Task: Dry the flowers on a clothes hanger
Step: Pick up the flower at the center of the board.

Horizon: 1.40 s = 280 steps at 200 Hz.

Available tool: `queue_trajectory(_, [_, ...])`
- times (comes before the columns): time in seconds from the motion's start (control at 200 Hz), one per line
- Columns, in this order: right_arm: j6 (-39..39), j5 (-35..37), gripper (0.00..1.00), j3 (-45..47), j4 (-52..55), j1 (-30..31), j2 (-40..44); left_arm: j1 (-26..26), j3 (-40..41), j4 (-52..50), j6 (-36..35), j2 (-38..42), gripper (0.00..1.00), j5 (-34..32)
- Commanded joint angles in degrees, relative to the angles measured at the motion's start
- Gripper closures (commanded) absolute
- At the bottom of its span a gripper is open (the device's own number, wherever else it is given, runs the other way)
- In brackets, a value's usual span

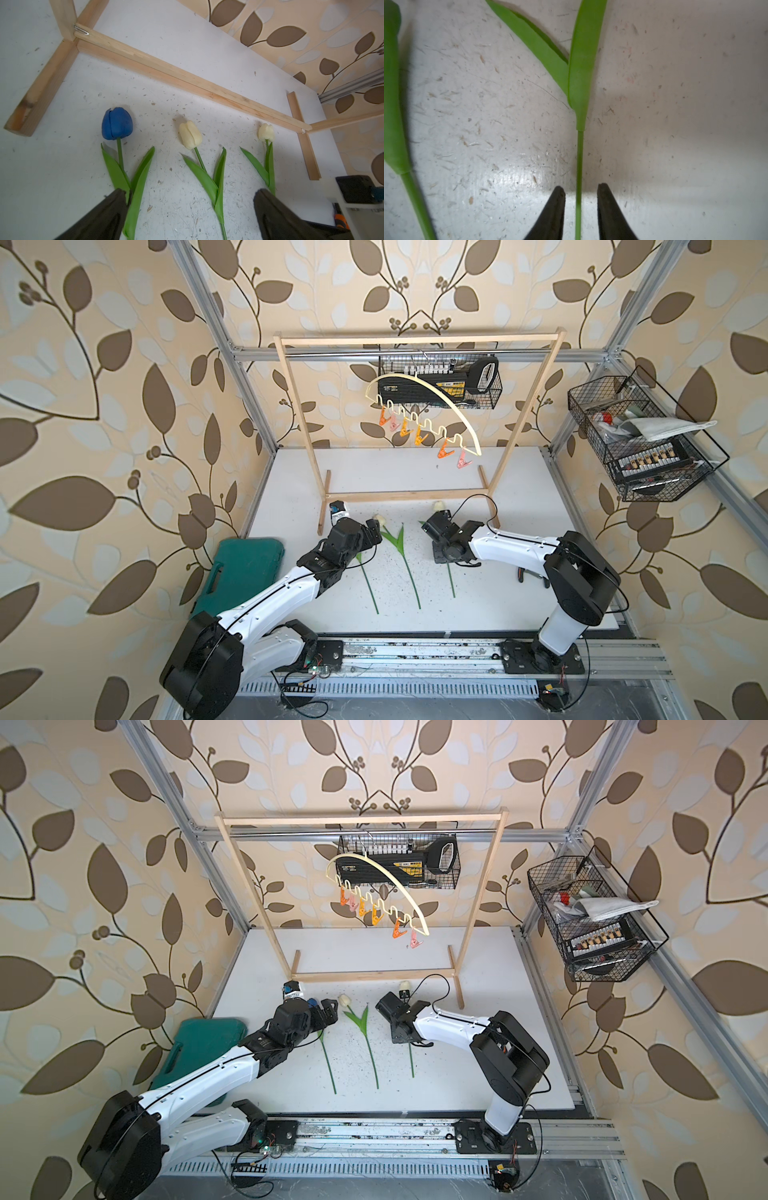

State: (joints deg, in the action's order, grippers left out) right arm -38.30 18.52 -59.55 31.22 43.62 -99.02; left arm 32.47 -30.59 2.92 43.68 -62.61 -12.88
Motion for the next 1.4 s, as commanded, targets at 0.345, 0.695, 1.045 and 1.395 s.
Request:
queue_trajectory(0.345, [0.0,-0.6,0.81,-0.1,-0.6,0.2,-4.6,-1.0,-0.5,2.7,0.3,-0.9,0.01,5.9])
queue_trajectory(0.695, [-0.1,0.4,0.81,0.4,-0.4,-0.1,-5.9,-1.0,0.0,1.9,-0.1,1.1,0.01,4.3])
queue_trajectory(1.045, [-4.4,-2.7,1.0,2.7,0.2,-0.2,1.5,-0.9,0.5,2.8,-1.8,2.5,0.01,4.9])
queue_trajectory(1.395, [-19.8,-9.0,1.0,9.9,-1.7,-2.6,22.3,-0.2,-0.8,4.6,-5.4,4.3,0.06,15.7])
